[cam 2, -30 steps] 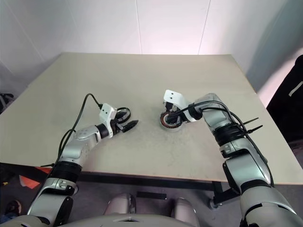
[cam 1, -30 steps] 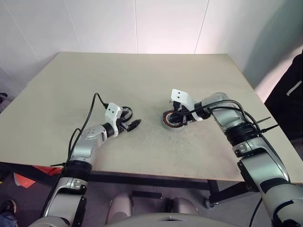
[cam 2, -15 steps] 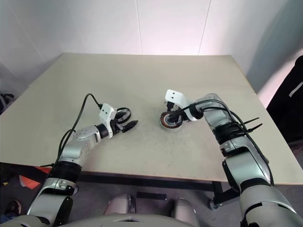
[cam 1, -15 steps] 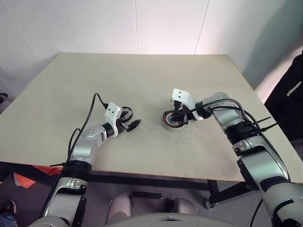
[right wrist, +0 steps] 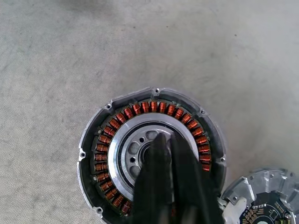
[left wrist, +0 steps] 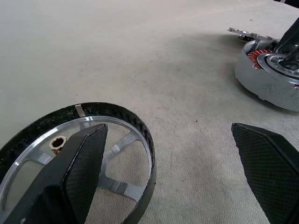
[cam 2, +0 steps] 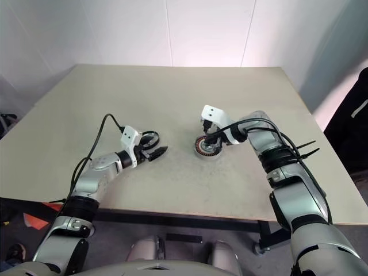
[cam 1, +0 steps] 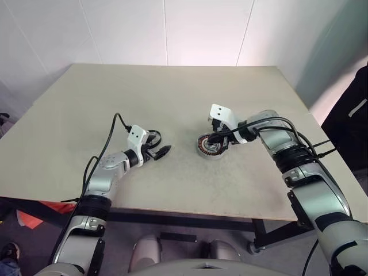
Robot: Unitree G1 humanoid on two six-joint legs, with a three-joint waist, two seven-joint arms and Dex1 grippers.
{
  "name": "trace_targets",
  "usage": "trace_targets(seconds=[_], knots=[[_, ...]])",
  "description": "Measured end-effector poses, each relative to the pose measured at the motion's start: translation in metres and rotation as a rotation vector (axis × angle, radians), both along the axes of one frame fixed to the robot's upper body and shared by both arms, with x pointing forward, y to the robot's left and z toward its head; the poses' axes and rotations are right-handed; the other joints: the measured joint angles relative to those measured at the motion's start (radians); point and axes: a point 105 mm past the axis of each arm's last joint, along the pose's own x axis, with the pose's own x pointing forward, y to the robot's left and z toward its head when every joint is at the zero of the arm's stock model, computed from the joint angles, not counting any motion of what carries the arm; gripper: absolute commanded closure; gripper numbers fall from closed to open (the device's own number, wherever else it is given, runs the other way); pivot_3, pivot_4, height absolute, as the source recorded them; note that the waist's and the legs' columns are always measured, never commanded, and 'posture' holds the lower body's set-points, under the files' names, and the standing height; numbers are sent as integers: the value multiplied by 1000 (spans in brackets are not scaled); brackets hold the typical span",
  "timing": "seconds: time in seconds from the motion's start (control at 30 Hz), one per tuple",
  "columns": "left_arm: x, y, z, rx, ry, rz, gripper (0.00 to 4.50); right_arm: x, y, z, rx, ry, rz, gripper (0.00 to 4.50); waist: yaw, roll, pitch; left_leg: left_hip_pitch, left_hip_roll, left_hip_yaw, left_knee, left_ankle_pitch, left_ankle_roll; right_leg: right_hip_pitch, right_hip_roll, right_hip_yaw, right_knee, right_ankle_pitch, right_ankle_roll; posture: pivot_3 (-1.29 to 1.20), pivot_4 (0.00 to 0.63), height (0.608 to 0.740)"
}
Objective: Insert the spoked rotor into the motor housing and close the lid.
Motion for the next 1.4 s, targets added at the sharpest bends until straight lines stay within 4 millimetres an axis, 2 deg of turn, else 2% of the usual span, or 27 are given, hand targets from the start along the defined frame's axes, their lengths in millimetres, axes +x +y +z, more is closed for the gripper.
trace_targets(seconds=[0.23,0.7,1.23,1.4], knots=[[0,0,-1,0,1,0,0,-5,-2,2,-1,-3,13,4464,0,0,0,0,0,0,0,0,0,0,0,0,0,0,0,0,0,740],[0,-1,-1,-1,4,1,0,-4,-11,-12,-20,-28,-30,4464,0,0,0,5,0,0,0,0,0,5,0,0,-1,0,0,0,0,740],[0,-2,-1,-5,5,0,0,-6,-15,3,-16,-51,-22,4464,0,0,0,3,0,0,0,0,0,3,0,0,-1,0,0,0,0,740],[0,-1,-2,-3,6,4,0,-12,-17,-14,-3,-25,-44,4464,-1,-1,-1,5,0,0,0,0,0,5,0,0,-1,0,0,0,0,740]])
